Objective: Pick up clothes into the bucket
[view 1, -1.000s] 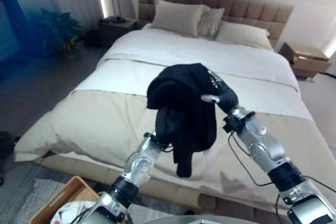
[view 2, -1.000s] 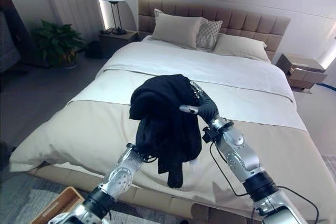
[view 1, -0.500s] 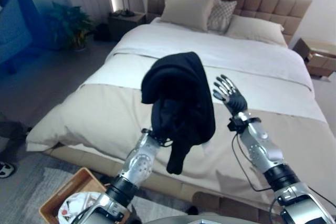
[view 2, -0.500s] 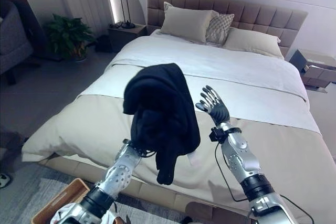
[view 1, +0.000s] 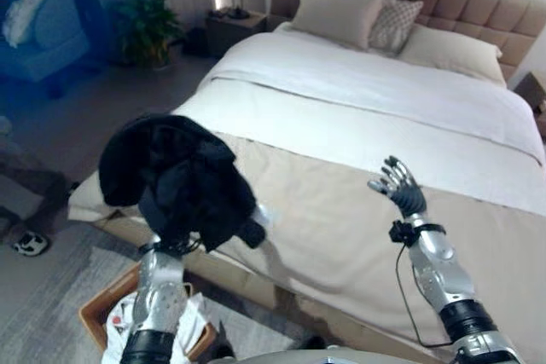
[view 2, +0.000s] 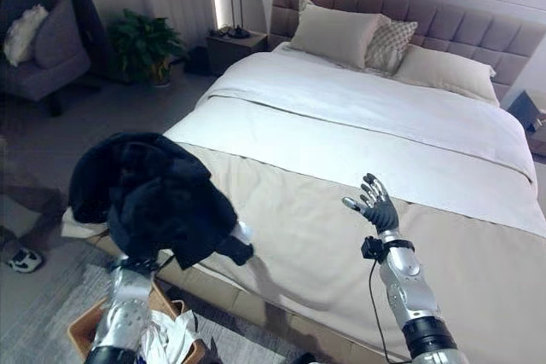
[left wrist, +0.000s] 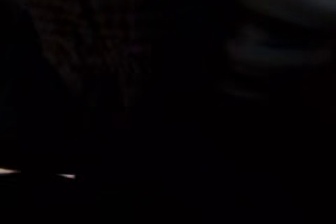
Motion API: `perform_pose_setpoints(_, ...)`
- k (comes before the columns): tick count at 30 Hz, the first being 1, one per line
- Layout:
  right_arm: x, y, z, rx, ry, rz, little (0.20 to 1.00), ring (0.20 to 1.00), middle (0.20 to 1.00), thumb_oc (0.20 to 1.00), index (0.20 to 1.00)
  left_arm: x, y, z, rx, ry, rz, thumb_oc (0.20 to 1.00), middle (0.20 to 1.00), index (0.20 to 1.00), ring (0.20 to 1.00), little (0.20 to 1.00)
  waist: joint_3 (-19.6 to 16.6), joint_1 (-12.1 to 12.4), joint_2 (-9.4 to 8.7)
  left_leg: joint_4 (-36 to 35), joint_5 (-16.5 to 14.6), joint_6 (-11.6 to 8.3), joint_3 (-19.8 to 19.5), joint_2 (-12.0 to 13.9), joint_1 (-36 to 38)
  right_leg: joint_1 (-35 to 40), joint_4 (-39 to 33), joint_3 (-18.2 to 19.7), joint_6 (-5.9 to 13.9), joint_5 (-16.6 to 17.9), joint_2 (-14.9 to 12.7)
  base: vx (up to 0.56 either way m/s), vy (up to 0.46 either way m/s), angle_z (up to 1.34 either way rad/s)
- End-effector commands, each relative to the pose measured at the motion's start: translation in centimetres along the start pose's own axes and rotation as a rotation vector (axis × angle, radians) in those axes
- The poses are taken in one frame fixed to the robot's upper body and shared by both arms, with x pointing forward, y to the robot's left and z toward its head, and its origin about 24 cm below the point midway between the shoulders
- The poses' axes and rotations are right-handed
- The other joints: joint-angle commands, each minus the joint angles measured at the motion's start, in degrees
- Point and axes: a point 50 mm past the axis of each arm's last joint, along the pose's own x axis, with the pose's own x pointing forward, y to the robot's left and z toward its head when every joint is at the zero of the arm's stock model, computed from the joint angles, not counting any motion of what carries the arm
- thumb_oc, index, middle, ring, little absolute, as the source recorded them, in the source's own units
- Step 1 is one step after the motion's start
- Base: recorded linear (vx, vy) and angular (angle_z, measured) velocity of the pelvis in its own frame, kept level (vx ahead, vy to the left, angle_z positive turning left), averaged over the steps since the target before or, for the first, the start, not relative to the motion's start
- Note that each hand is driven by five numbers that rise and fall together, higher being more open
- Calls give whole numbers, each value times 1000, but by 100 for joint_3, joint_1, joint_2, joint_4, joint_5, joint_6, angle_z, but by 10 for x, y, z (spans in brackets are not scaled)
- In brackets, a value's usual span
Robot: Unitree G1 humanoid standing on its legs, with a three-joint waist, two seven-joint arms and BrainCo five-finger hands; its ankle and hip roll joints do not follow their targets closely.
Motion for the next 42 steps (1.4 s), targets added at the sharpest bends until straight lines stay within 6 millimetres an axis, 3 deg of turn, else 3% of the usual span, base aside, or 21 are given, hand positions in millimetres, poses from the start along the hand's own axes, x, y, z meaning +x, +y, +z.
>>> perform_pose_setpoints(1, 13, 17, 23, 32, -143, 62, 1000, 1000, 1000, 1000, 1000, 14, -22, 43, 193, -208, -116, 200, 200, 200, 200, 200, 1, 74, -351, 647, -556, 113, -504, 29, -148, -169, 989, -132, 325, -310, -560, -176, -83, 24)
perform_pose_setpoints(3, 14, 27, 28, 61, -168, 103, 1000, 1000, 1000, 1000, 1000, 20, -22, 58, 337, -267, -101, 200, 200, 200, 200, 200, 278, 316, -388, 809, -474, 64, -872, 27, -541, -278, 1219, -492, 262, -424, -583, -237, -114, 46)
perform_pose_setpoints(8, 8, 31, 41, 23, -225, 164, 1000, 1000, 1000, 1000, 1000, 29, -16, 65, 396, -309, -23, 200, 200, 200, 200, 200, 783, 679, -318, 1044, -198, -36, -1615, -95, -1351, -497, 1481, -1311, 129, -611, -586, -181, -82, 91)
perform_pose_setpoints(10, 6, 30, 44, 18, -237, 176, 1000, 1000, 1000, 1000, 1000, 32, -14, 68, 406, -323, 1, 200, 200, 200, 200, 200, 925, 715, -309, 1235, -289, -94, -1857, -99, -1594, -625, 1672, -1347, 171, -759, -565, -109, -88, 94)
perform_pose_setpoints(12, 5, 27, 48, 13, -253, 170, 1000, 1000, 1000, 1000, 1000, 37, -19, 68, 391, -335, -9, 200, 200, 200, 200, 200, 1043, 697, -299, 1573, -373, -80, -1794, -148, -1859, -726, 1797, -1441, 188, -774, -679, -84, 88, 46)
perform_pose_setpoints(13, 1, 22, 51, -13, -260, 173, 1000, 1000, 1000, 1000, 1000, 42, -23, 65, 379, -332, -16, 200, 200, 200, 200, 200, 1099, 532, -233, 2026, -623, 7, -1390, -162, -2026, -892, 2082, -1587, 145, -849, -936, -43, 275, 51)
perform_pose_setpoints(16, -1, 24, 53, -28, -267, 186, 1000, 1000, 1000, 1000, 1000, 46, -26, 67, 357, -356, -4, 200, 200, 200, 200, 200, 1201, 440, -144, 2050, -695, 48, -1286, -162, -2186, -1246, 2659, -1404, 130, -1004, -1150, -32, 175, 60)
perform_pose_setpoints(18, -4, 23, 56, -10, -284, 190, 1000, 1000, 1000, 1000, 1000, 53, -36, 70, 337, -385, -23, 200, 200, 200, 200, 200, 1375, 404, -204, 2459, -770, 81, -1414, -316, -2577, -1470, 3051, -1355, 70, -1136, -1281, -68, 49, 17)
perform_pose_setpoints(20, -5, 24, 56, -5, -287, 186, 1000, 1000, 1000, 1000, 1000, 62, -47, 70, 313, -396, -39, 200, 200, 200, 200, 200, 1504, 243, -244, 2662, -820, 118, -1596, -426, -2867, -1770, 3360, -957, 98, -1237, -1275, -34, -34, 42)
perform_pose_setpoints(21, -5, 24, 56, -5, -288, 185, 1000, 1000, 1000, 1000, 1000, 62, -48, 70, 313, -397, -39, 200, 200, 200, 200, 200, 1490, 244, -247, 2691, -833, 119, -1594, -431, -2904, -1806, 3388, -948, 100, -1248, -1286, -112, -40, 86)
perform_pose_setpoints(22, -9, 22, 55, -23, -287, 186, 1000, 1000, 1000, 1000, 1000, 70, -59, 72, 311, -412, -66, 200, 200, 200, 200, 200, 1539, 22, -264, 2716, -671, 144, -1671, -511, -3238, -2071, 3101, -129, 148, -1107, -1094, -102, -2, 93)
perform_pose_setpoints(23, -9, 22, 56, -23, -287, 185, 1000, 1000, 1000, 1000, 1000, 70, -59, 71, 310, -412, -66, 200, 200, 200, 200, 200, 1520, 31, -261, 2713, -666, 145, -1664, -505, -3258, -2095, 3094, -120, 147, -1097, -1088, -154, 41, 108)
perform_pose_setpoints(24, -7, 26, 57, -21, -292, 209, 1000, 1000, 1000, 1000, 1000, 75, -62, 82, 323, -461, -56, 200, 200, 200, 200, 200, 1653, -13, -349, 2656, -778, 82, -1599, -446, -3358, -2296, 3030, 163, 137, -1229, -951, -119, 61, 61)
perform_pose_setpoints(27, -1, 35, 60, -3, -307, 226, 1000, 1000, 1000, 1000, 1000, 83, -64, 98, 319, -523, -24, 200, 200, 200, 200, 200, 1799, 44, -510, 2483, -617, 63, -1520, -355, -3539, -2657, 3039, 170, 142, -1175, -922, -133, 36, -35)
perform_pose_setpoints(28, 1, 41, 61, 11, -316, 235, 1000, 1000, 1000, 1000, 1000, 86, -70, 109, 310, -568, -11, 200, 200, 200, 200, 200, 1921, 86, -640, 2434, -518, 56, -1479, -304, -3667, -2860, 3025, 97, 182, -1076, -959, -36, -8, -44)
perform_pose_setpoints(31, 4, 46, 66, 27, -339, 239, 1000, 1000, 1000, 1000, 1000, 95, -84, 128, 307, -649, -11, 200, 200, 200, 200, 200, 2146, 114, -788, 2609, -568, 24, -1498, -288, -4027, -3155, 3166, -12, 316, -1054, -1065, -69, -9, -15)
perform_pose_setpoints(37, 2, 44, 64, 53, -346, 208, 1000, 1000, 1000, 1000, 1000, 106, -96, 146, 308, -715, 26, 200, 200, 200, 200, 200, 2287, -33, -838, 2734, -562, 1, -1544, -363, -4689, -3678, 3345, -169, 367, -1050, -1199, -12, 4, 8)
perform_pose_setpoints(42, 4, 51, 65, 92, -358, 225, 1000, 1000, 1000, 1000, 1000, 118, -110, 175, 370, -795, 33, 200, 200, 200, 200, 200, 2289, -196, -961, 2637, -523, 31, -1472, -325, -5093, -4120, 3166, -92, 454, -853, -1191, 18, 11, 1)
